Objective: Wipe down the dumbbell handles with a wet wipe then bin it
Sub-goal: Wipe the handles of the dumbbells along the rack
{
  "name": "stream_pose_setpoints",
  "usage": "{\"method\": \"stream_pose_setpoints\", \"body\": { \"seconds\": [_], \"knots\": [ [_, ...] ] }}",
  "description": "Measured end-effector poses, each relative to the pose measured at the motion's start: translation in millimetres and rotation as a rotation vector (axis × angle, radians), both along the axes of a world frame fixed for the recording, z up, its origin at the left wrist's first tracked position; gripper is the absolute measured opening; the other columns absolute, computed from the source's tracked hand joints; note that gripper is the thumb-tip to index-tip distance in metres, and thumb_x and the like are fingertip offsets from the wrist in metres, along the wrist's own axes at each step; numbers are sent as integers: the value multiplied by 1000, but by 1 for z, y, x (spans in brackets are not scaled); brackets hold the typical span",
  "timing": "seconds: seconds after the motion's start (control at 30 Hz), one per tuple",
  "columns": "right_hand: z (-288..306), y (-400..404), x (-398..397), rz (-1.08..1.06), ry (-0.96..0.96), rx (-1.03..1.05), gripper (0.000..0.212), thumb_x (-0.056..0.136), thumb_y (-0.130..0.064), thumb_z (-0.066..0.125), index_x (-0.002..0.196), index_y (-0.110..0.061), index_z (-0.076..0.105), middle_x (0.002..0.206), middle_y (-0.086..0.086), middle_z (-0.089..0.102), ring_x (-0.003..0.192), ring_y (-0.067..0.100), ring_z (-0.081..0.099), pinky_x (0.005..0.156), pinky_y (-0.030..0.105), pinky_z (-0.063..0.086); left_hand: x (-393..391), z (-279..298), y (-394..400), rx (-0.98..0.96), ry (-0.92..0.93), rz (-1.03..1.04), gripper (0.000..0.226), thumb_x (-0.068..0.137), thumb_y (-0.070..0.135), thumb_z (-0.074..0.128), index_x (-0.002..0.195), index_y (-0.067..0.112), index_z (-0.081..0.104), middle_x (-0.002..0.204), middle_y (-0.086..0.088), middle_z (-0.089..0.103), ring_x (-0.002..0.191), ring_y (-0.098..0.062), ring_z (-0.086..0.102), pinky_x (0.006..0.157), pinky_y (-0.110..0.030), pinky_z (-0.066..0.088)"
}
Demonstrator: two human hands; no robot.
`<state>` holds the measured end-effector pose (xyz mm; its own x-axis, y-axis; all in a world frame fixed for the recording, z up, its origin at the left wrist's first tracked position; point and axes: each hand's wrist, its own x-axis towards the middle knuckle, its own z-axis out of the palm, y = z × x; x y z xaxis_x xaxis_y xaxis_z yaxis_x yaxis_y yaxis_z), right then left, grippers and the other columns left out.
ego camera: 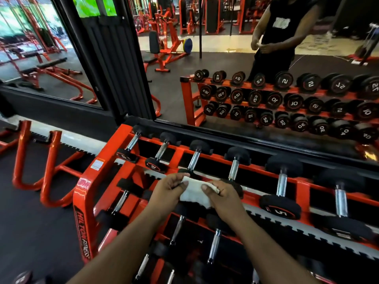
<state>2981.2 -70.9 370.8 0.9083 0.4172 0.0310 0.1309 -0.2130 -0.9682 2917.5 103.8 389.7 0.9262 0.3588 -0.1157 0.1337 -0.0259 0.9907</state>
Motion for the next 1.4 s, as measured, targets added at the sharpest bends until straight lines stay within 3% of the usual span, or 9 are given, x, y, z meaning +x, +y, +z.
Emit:
{"method": "stream_pose_setpoints", "body": {
  "seconds": [0.27,0.43,0.57,0.73,0.87,1.0,1.07,1.2,1.4],
  "knots": [
    [-5,27,16,2,10,-17,16,92,-45,67,97,-30,66,93,-7,69,82,7,66,71,27,56,21,-18,6,199,8,49,15,99,30,68,95,18,78,81,-2,78,77,-18,75,67,-32,58],
    [-12,55,37,-16,-190,-236,28,97,-43,58,77,-25,63,73,-4,65,68,8,60,64,29,48,39,-30,43,178,22,18,28,103,34,61,91,13,74,77,-11,74,66,-24,69,56,-29,54],
    [-33,69,48,-144,13,-189,35,100,-45,52,78,-19,60,70,1,65,69,23,66,61,26,49,58,-51,77,159,90,-3,25,104,34,59,92,15,70,74,-9,68,57,-13,63,50,-24,49],
    [-36,119,53,-171,474,199,35,93,-36,67,125,-27,58,112,-1,72,103,18,70,90,35,57,81,-73,102,42,88,-160,21,105,29,58,100,12,70,72,2,66,54,-5,59,47,-21,46],
    [-46,141,55,-222,584,358,16,91,-4,67,107,-7,71,102,22,74,85,31,71,73,35,59,101,-91,119,31,84,-140,22,105,27,59,97,9,68,63,4,61,53,-10,54,45,-24,45],
    [-71,129,74,-378,596,318,16,93,-3,66,106,-7,72,99,18,74,83,27,70,69,35,59,123,-113,131,28,109,-37,18,104,30,59,93,17,67,60,7,59,53,-9,53,48,-24,46],
    [-83,114,96,-424,467,178,22,96,-8,64,111,-21,73,109,10,75,91,22,71,77,34,59,137,-129,133,138,112,19,13,103,35,60,96,25,63,69,6,66,63,-13,60,61,-29,49],
    [-94,106,158,-279,-204,-313,42,101,-13,54,139,-30,58,139,-8,60,126,5,54,106,22,42,168,-151,116,378,192,97,19,102,33,57,118,22,61,114,0,66,108,-22,60,94,-38,47],
    [-138,120,227,653,-969,-1036,59,101,-10,32,158,-23,24,165,0,23,154,18,13,123,52,13,213,-168,90,81,486,417,39,103,31,37,129,15,60,131,-16,62,123,-39,52,100,-43,39]
  ]
}}
